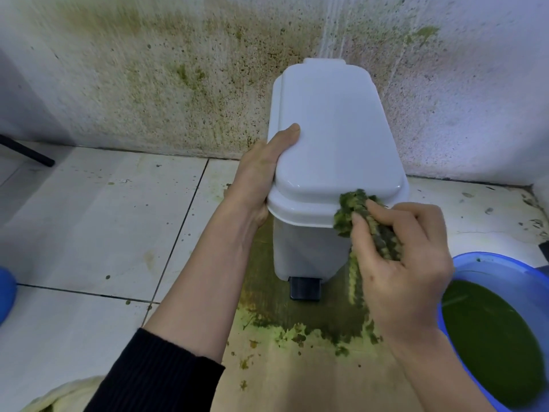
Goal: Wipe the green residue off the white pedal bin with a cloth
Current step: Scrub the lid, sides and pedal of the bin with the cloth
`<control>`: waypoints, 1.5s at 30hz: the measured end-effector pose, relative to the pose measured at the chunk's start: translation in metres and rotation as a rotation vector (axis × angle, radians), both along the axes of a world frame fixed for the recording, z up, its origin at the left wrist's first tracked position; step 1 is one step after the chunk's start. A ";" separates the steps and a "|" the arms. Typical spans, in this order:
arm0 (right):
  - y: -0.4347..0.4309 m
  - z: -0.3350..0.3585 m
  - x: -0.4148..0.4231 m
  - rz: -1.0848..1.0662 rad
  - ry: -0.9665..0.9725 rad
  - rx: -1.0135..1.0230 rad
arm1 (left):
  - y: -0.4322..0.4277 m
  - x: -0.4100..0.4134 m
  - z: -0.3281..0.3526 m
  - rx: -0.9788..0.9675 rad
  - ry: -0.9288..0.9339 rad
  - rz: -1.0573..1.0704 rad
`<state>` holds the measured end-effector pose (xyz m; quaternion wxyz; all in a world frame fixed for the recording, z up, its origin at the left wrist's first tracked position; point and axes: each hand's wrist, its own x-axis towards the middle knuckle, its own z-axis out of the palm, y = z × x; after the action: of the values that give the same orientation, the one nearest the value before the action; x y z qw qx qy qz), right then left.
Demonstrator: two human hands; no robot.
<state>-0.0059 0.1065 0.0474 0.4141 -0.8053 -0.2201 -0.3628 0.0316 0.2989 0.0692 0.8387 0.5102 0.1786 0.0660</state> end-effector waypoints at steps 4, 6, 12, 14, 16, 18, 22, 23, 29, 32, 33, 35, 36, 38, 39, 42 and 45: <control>0.019 0.004 -0.005 0.050 -0.002 -0.085 | -0.001 0.000 -0.002 -0.001 0.007 0.025; 0.035 0.010 -0.009 0.186 0.015 -0.169 | -0.001 -0.001 -0.002 -0.009 0.024 0.034; 0.030 0.068 0.009 0.351 0.165 -0.079 | 0.003 -0.006 -0.003 -0.072 0.076 -0.071; 0.031 0.091 0.040 0.375 0.216 -0.033 | 0.006 -0.010 -0.003 -0.177 0.067 -0.030; 0.031 0.109 0.068 0.495 0.453 -0.113 | 0.006 -0.019 -0.006 -0.260 0.082 0.095; 0.021 0.114 0.081 0.643 0.723 -0.201 | 0.003 -0.029 -0.002 -0.125 0.138 0.300; 0.009 0.095 0.075 0.440 0.682 0.124 | -0.025 -0.035 0.052 0.667 0.012 0.519; 0.012 0.085 0.072 0.329 0.626 0.200 | -0.038 -0.031 0.062 0.881 -0.029 0.393; 0.027 0.037 0.065 0.144 0.739 0.253 | -0.074 0.012 0.058 1.602 0.354 -0.171; 0.028 0.031 0.067 0.125 0.686 0.267 | -0.037 0.048 0.059 1.577 0.338 -0.159; 0.027 0.029 0.067 0.135 0.678 0.293 | -0.026 0.058 0.059 1.558 0.344 -0.149; 0.027 0.025 0.068 0.158 0.668 0.350 | -0.010 0.071 0.062 1.465 0.356 -0.112; 0.027 0.023 0.068 0.161 0.661 0.373 | -0.007 0.073 0.061 1.408 0.354 -0.087; 0.026 0.020 0.069 0.161 0.645 0.402 | -0.006 0.066 0.057 1.297 0.331 -0.033; 0.026 0.018 0.069 0.160 0.640 0.409 | -0.007 0.059 0.053 1.240 0.319 0.003; 0.026 0.015 0.068 0.146 0.634 0.421 | -0.018 0.032 0.043 1.174 0.307 0.083; 0.025 0.013 0.068 0.130 0.622 0.423 | -0.039 -0.001 0.036 1.162 0.275 0.167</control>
<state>0.0621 0.1319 0.0607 0.6405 -0.7579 -0.0548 -0.1115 0.0303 0.2597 0.1051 0.3837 0.8731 0.2596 0.1520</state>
